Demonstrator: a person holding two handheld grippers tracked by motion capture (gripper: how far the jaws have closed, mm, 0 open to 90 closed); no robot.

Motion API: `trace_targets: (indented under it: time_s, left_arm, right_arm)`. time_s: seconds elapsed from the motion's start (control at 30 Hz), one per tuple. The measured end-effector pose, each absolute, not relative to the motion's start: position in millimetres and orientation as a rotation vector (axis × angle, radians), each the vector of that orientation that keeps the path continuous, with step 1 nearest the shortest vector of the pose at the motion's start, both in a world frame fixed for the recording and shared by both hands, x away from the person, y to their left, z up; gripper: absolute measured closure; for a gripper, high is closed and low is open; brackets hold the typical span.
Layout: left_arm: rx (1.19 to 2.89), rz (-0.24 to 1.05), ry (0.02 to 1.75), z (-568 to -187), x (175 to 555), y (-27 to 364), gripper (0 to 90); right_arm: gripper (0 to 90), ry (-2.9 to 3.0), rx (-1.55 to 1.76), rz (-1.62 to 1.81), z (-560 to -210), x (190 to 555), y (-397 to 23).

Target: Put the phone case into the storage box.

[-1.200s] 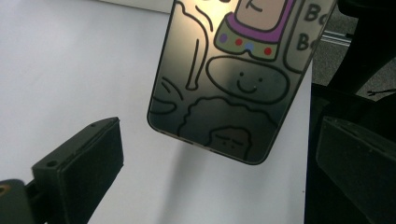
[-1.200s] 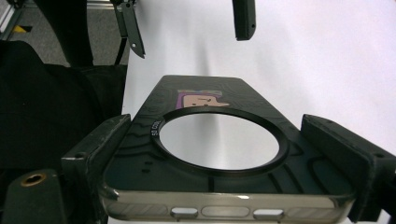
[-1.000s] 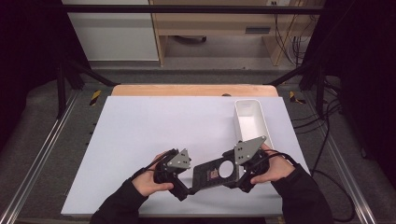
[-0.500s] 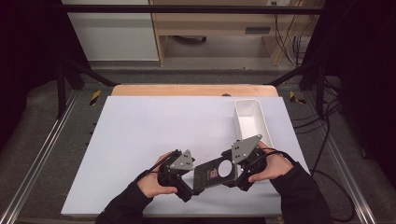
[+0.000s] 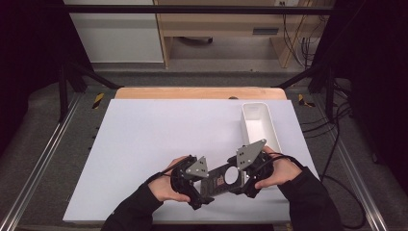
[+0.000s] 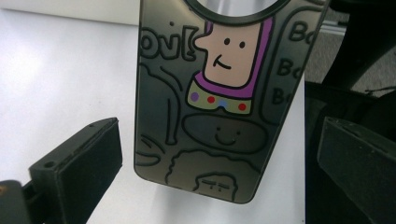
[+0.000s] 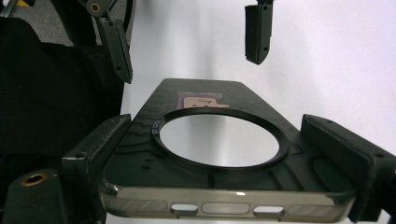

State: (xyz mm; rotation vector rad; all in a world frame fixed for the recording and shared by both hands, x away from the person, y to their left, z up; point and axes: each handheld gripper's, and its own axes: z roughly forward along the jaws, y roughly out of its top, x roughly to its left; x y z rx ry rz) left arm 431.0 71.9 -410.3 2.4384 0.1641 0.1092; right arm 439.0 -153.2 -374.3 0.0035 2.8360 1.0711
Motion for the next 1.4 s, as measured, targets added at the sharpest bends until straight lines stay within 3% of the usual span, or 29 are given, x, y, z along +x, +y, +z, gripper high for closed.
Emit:
trace_targets:
  time_s: [0.53,1.4]
  left_arm:
    - [2.644,0.074,0.088,-415,441,48,0.0]
    - [2.768,0.075,0.006,-423,442,35,4.6]
  right_arm:
    - [12.1,2.862,-0.015,1.037,-372,436,-148]
    - [12.2,2.870,-0.049,1.000,-366,435,-139]
